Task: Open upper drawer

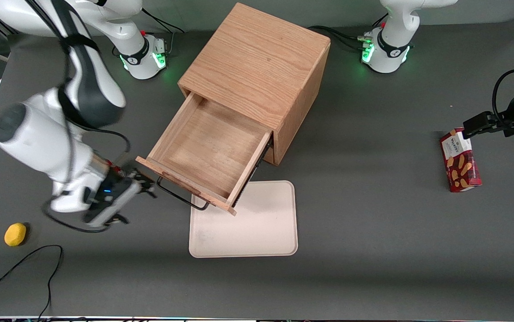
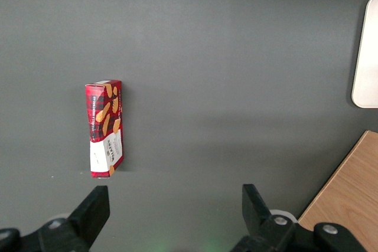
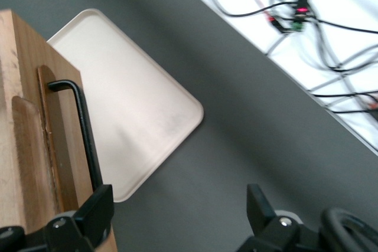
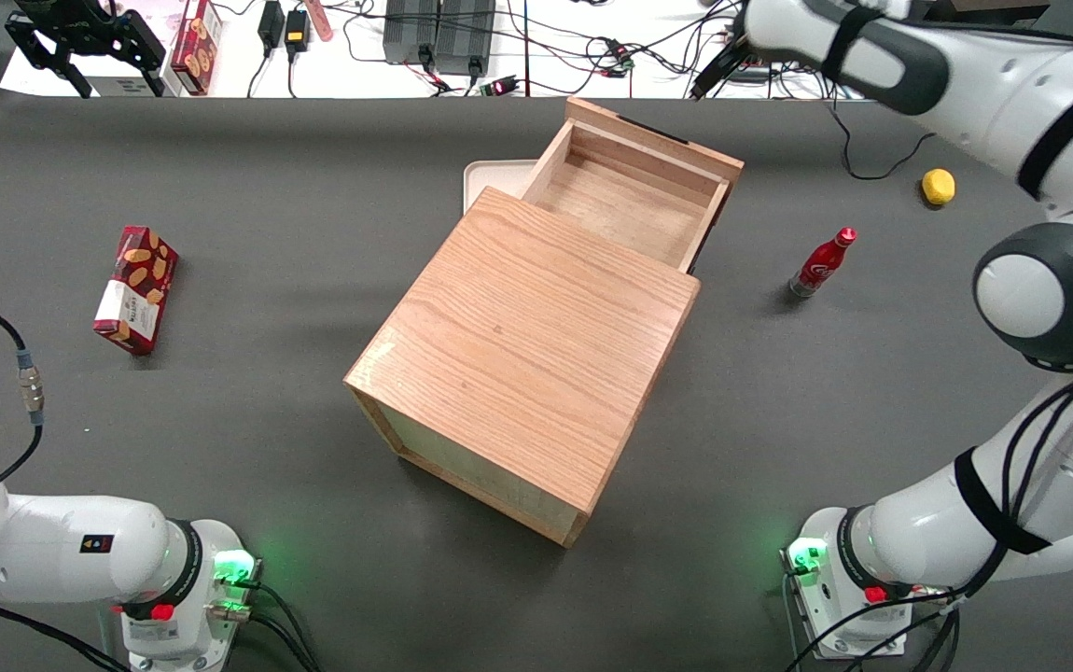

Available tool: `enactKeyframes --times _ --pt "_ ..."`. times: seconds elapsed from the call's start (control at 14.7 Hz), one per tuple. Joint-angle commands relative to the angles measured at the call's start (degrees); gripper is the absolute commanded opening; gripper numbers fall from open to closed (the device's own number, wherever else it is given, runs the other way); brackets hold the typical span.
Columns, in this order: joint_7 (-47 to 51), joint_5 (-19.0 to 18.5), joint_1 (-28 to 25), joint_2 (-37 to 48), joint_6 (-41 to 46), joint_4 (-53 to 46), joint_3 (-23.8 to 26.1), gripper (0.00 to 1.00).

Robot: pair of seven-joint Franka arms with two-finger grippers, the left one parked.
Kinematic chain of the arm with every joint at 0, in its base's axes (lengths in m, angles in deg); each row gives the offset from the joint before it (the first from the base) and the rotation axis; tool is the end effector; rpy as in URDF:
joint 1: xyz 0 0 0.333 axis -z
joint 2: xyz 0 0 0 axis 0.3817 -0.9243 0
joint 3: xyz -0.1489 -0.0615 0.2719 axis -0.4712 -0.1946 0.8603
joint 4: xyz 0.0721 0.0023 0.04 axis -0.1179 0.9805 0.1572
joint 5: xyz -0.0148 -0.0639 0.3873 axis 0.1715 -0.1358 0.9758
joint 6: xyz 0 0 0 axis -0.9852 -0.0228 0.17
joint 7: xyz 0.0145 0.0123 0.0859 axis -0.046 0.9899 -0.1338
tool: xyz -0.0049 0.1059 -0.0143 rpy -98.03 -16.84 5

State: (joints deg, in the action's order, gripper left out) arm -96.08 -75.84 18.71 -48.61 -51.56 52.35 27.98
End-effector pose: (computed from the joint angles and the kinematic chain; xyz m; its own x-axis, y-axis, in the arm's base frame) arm 0.6640 0.1525 0.4910 0.6934 0.6366 0.3375 0.6728 -0.7397 0.0129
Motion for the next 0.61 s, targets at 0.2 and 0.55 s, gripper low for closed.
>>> enactKeyframes --times 0.2,0.55 --pt "7.4 9.5 2.8 9.0 13.6 1.5 -6.7 1.0" --pt "32.7 -1.3 3.6 15.4 29.8 2.1 -10.4 1.0"
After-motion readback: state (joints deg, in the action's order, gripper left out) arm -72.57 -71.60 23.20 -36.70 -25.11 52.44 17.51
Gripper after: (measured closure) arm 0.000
